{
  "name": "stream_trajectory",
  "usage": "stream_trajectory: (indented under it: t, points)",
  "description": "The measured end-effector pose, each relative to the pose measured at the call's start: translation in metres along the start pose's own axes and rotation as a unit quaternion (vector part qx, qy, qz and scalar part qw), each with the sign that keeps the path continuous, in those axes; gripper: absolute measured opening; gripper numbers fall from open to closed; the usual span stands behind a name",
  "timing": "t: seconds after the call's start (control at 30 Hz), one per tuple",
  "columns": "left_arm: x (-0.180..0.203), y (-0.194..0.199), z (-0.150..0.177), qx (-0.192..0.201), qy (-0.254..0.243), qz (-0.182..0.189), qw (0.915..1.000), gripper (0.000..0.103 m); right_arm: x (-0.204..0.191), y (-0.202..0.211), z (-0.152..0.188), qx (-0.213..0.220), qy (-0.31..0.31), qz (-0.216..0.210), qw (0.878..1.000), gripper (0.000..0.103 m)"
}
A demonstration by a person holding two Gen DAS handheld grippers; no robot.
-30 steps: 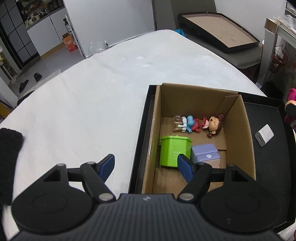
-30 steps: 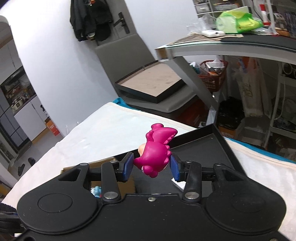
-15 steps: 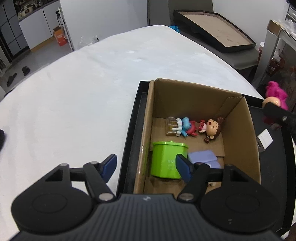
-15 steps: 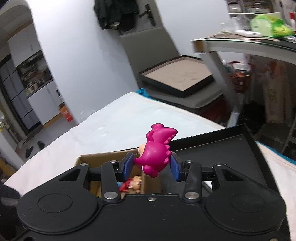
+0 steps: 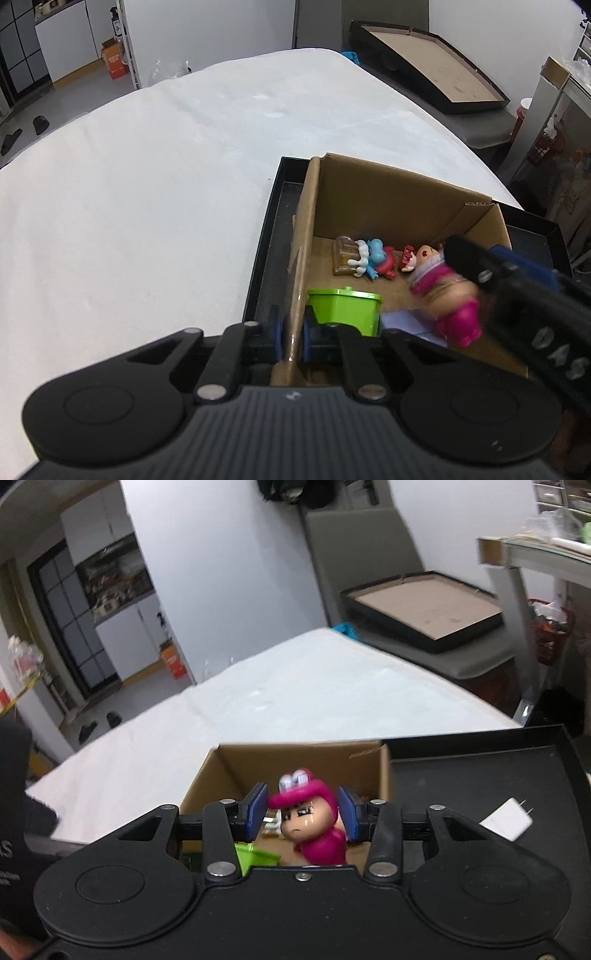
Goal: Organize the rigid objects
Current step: 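Carry the pink dinosaur into the cardboard box and open the right gripper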
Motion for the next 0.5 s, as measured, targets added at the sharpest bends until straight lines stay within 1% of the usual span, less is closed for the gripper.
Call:
stream_trajectory:
  t: [0.2,0.37,0.5]
  points:
    - [-0.005,0.002,0.000,-0.001,0.003,0.008,1.0000,0.010,-0.008,-0.006,0.006,-0.017,0.009,0.005,1.000,0.044]
    - [-0.005,0.002,-0.001,-0.001,0.003,0.009,1.0000,0.010,-0.011,0.000,0.004,-0.012,0.009,0.008,1.000,0.045]
    - [-0.004,0.001,-0.002,-0.002,0.003,0.008,1.0000,0.010,-0.002,0.005,0.000,0.002,-0.006,0.023,1.000,0.046]
Point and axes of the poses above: each gripper's, at about its wrist camera, not at the fingertips, and y roughly against the way its jaws point, x to its right, z to its underside, the point moved 5 cm from there along -y, roughly the way its jaws point, and after that the axes turned 9 degrees about y, right-handed, at the moved point
